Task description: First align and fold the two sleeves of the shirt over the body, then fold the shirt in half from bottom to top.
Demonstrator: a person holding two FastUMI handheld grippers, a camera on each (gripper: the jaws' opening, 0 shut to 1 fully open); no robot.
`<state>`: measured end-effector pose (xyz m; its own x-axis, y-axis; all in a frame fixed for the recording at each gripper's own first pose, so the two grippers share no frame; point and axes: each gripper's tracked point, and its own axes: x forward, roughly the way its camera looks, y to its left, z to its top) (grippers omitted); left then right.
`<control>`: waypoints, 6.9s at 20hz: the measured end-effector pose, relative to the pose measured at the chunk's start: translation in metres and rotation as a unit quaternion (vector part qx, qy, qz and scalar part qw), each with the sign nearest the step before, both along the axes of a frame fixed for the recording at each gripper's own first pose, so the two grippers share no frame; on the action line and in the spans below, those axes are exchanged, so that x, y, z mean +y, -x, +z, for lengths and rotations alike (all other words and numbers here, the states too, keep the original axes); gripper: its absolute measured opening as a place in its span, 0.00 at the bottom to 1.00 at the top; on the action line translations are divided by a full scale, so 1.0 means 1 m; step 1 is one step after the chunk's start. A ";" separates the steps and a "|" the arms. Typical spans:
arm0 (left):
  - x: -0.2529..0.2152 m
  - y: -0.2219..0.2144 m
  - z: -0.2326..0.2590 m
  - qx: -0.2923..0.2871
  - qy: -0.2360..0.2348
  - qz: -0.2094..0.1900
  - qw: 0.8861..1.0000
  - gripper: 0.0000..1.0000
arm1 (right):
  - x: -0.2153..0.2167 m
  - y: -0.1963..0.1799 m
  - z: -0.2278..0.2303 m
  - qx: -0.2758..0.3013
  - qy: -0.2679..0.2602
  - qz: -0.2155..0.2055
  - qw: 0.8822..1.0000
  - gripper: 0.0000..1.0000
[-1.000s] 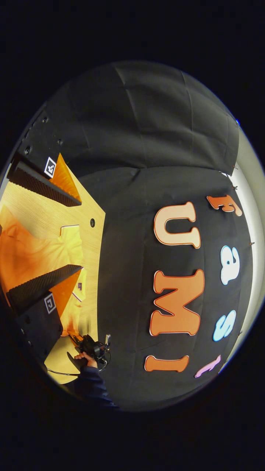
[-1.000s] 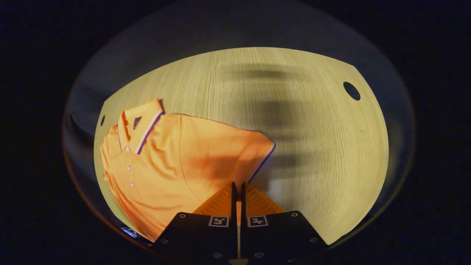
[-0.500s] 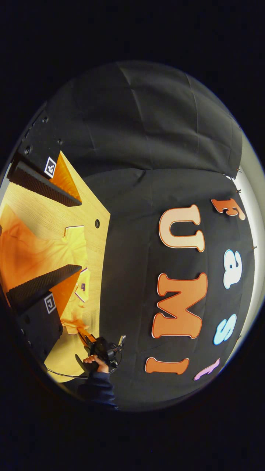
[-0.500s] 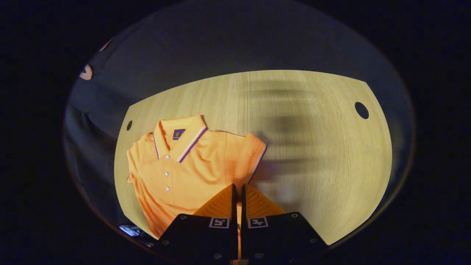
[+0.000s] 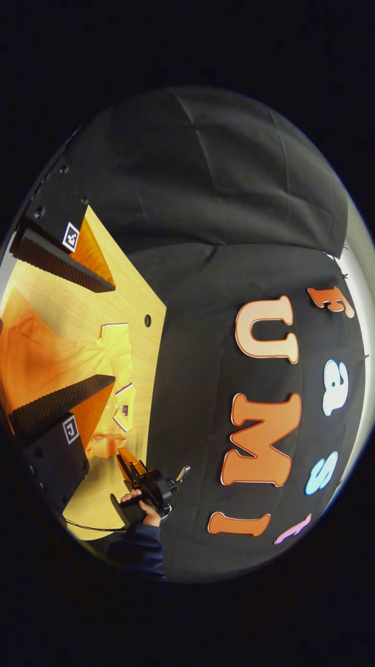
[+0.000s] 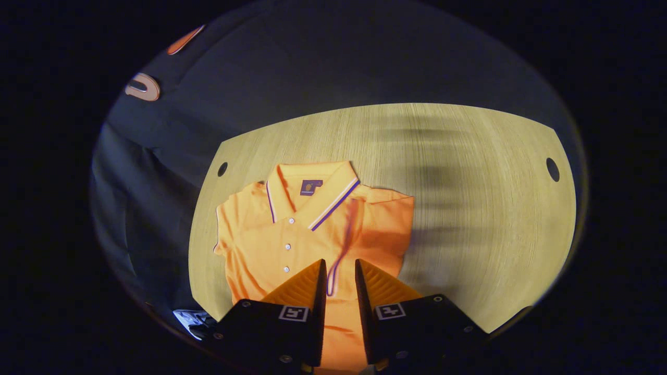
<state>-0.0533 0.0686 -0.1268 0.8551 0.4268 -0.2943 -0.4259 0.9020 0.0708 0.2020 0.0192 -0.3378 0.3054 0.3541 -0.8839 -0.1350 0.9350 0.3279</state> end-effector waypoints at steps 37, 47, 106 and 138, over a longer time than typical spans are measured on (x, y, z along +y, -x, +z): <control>0.163 -0.242 -0.214 0.442 0.220 -0.039 0.869 0.87 | -0.076 0.285 0.087 -0.156 0.127 -0.340 0.919 0.92; 0.175 -0.269 -0.224 0.466 0.177 -0.025 0.867 0.64 | -0.064 0.298 0.090 -0.162 0.119 -0.348 0.916 0.92; 0.034 0.038 -0.180 0.337 0.144 -0.170 0.915 0.98 | -0.056 0.371 -0.020 -0.073 0.110 -0.065 0.989 0.99; 0.017 0.089 -0.243 0.298 0.069 -0.199 0.931 0.06 | -0.023 0.410 -0.073 -0.082 0.049 -0.066 0.993 0.06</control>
<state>-0.1422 0.0854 -0.3700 0.6048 0.0335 -0.7957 0.0224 0.9980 0.0590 -0.2077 -0.0040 -0.4112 0.4855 0.2171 -0.8469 -0.0538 0.9743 0.2189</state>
